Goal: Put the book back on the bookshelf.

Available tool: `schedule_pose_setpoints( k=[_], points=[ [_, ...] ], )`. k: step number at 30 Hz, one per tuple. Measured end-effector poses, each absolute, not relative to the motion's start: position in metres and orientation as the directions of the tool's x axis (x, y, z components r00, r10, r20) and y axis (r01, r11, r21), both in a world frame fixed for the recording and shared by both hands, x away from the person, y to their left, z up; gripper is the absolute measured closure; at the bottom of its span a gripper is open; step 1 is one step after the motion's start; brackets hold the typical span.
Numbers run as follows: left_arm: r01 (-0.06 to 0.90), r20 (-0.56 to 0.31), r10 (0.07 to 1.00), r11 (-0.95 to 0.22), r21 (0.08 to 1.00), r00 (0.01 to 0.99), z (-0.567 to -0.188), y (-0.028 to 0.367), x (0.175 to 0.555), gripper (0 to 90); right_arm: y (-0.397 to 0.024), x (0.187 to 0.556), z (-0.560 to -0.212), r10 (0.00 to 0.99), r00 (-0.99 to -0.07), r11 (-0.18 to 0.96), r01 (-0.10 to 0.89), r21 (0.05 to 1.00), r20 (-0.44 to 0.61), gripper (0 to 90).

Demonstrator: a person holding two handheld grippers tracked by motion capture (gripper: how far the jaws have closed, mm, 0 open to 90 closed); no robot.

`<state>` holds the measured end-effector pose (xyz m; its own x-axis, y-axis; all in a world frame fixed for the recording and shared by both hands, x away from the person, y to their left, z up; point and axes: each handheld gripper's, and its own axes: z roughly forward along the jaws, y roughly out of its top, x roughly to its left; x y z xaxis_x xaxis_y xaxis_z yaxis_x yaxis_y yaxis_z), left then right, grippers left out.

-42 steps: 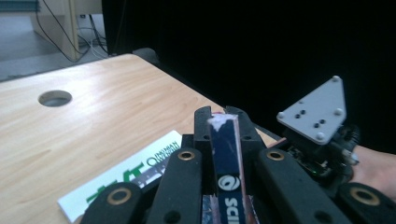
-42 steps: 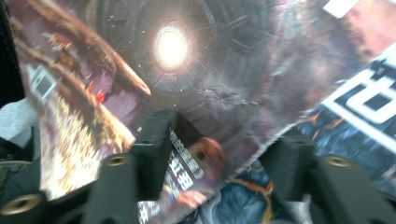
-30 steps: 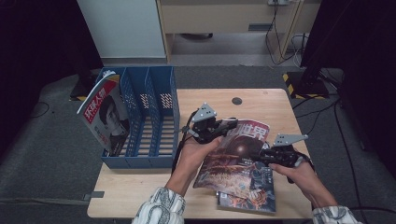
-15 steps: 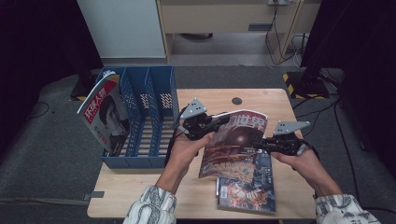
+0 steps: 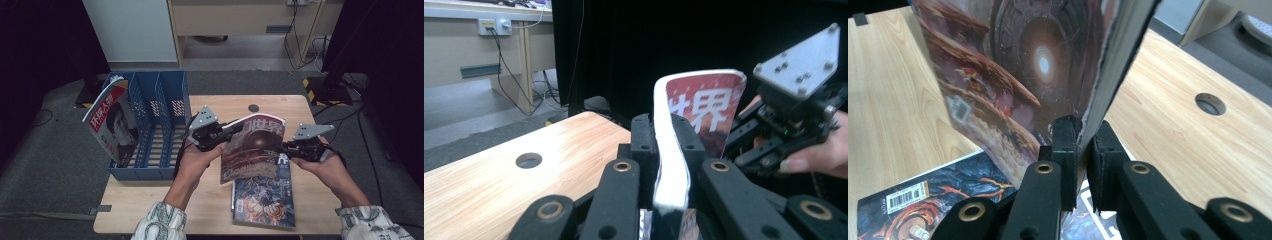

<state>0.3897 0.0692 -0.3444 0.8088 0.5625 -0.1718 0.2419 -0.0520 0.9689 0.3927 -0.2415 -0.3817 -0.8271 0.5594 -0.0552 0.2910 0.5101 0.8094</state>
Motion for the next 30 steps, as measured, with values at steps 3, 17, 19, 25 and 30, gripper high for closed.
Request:
schedule_pose_setpoints(
  k=[3,17,19,25,30],
  points=[
    [0.230,-0.168,0.551,-0.045,0.972,0.817,-0.346,0.070,0.386,82.2,-0.241,0.392,-0.381,0.555,-0.830,0.516,0.287,0.807,-0.059,83.9],
    [0.226,-0.163,0.507,-0.065,0.972,0.846,-0.352,0.063,0.389,72.1,-0.242,0.388,-0.381,0.543,-0.837,0.522,0.274,0.808,-0.067,84.0],
    [0.226,-0.162,0.496,-0.070,0.972,0.853,-0.351,0.063,0.389,70.8,-0.242,0.387,-0.380,0.542,-0.837,0.525,0.270,0.807,-0.072,84.0],
    [0.219,-0.154,0.473,-0.086,0.972,0.868,-0.351,0.061,0.391,67.3,-0.242,0.384,-0.380,0.533,-0.843,0.527,0.260,0.809,-0.077,84.0],
    [0.219,-0.155,0.453,-0.090,0.972,0.878,-0.351,0.058,0.392,67.4,-0.243,0.381,-0.381,0.523,-0.848,0.530,0.246,0.811,-0.084,84.0]
  ],
)
